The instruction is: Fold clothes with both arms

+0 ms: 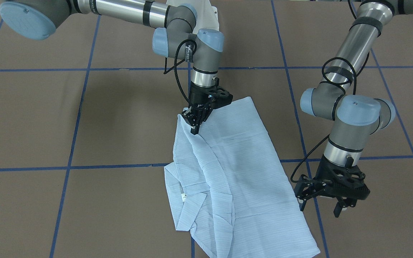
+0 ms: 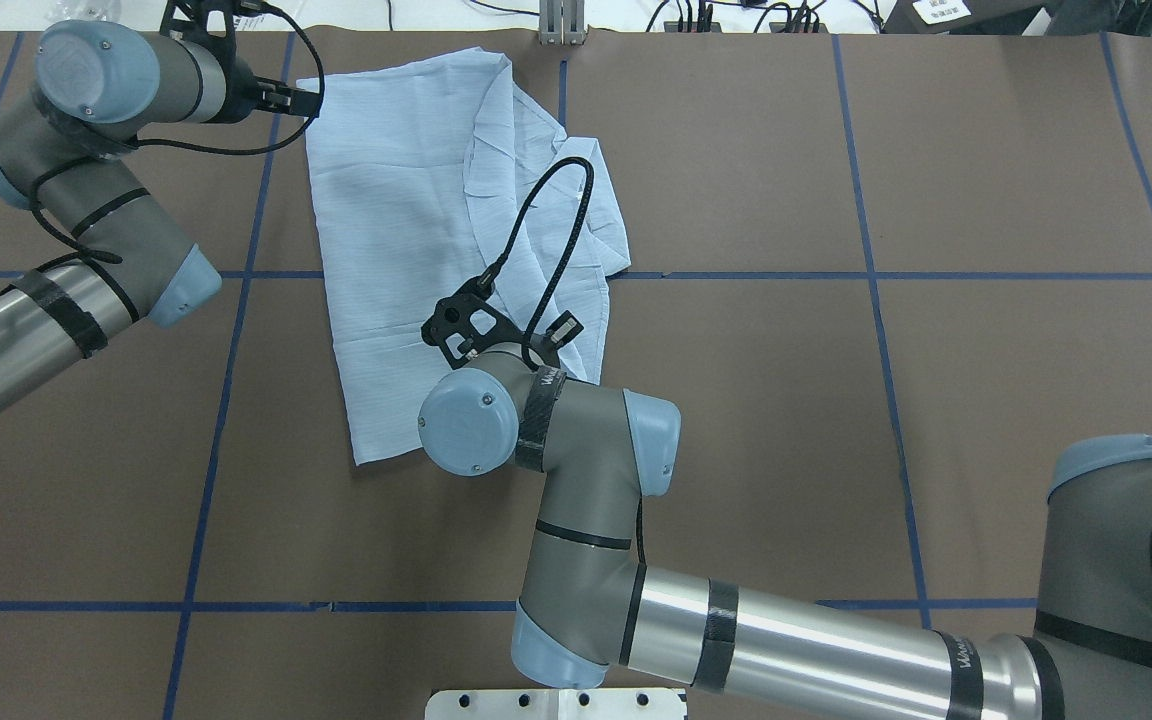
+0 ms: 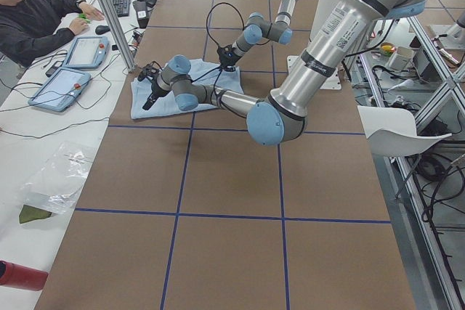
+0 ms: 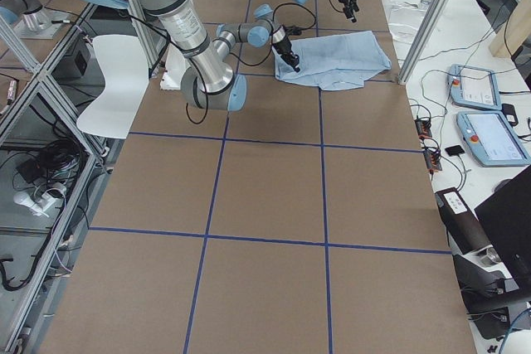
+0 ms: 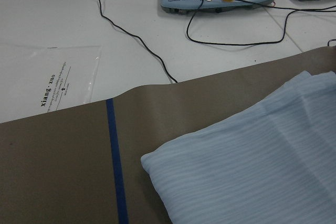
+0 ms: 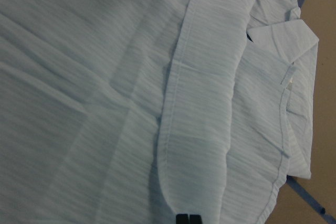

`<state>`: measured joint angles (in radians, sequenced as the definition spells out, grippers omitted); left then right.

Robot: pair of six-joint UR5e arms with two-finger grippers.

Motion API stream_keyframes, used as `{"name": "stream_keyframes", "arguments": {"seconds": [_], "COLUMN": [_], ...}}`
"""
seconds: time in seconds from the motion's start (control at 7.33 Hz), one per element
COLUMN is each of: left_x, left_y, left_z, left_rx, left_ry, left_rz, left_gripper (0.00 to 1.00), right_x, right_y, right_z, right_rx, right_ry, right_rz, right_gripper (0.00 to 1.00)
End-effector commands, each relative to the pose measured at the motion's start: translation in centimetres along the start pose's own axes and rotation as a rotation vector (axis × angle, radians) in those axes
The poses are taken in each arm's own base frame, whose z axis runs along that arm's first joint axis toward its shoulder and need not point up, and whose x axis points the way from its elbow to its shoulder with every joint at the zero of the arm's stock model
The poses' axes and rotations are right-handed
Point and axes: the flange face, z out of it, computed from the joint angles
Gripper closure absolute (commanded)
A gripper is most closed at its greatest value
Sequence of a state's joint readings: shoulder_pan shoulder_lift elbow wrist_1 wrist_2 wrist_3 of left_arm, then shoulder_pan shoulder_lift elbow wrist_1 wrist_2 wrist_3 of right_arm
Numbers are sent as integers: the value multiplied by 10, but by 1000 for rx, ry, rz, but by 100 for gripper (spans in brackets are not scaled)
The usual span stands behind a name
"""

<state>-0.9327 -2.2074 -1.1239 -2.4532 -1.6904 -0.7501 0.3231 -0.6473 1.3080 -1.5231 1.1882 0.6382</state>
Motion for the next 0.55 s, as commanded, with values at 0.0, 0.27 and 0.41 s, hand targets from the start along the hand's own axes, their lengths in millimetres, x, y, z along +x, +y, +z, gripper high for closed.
{"name": "stream_keyframes", "arguments": {"seconds": [0.0,0.27,0.41], "left_x": [0,0,1], "left_y": [0,0,0], "left_z": [0,0,0], "left_rx": [1,1,0], "left_ry": [1,1,2], "left_rz": [0,-1,-1], "left_gripper": [0,0,0], "right_x": [1,4,21], "right_y": [-2,-4,-9], "right_z": [-3,-4,3], "right_rx": [7,12,-8], "right_ry": [-5,-6,-18], "right_rz": [4,9,29], "right_gripper": [100,100,100]}}
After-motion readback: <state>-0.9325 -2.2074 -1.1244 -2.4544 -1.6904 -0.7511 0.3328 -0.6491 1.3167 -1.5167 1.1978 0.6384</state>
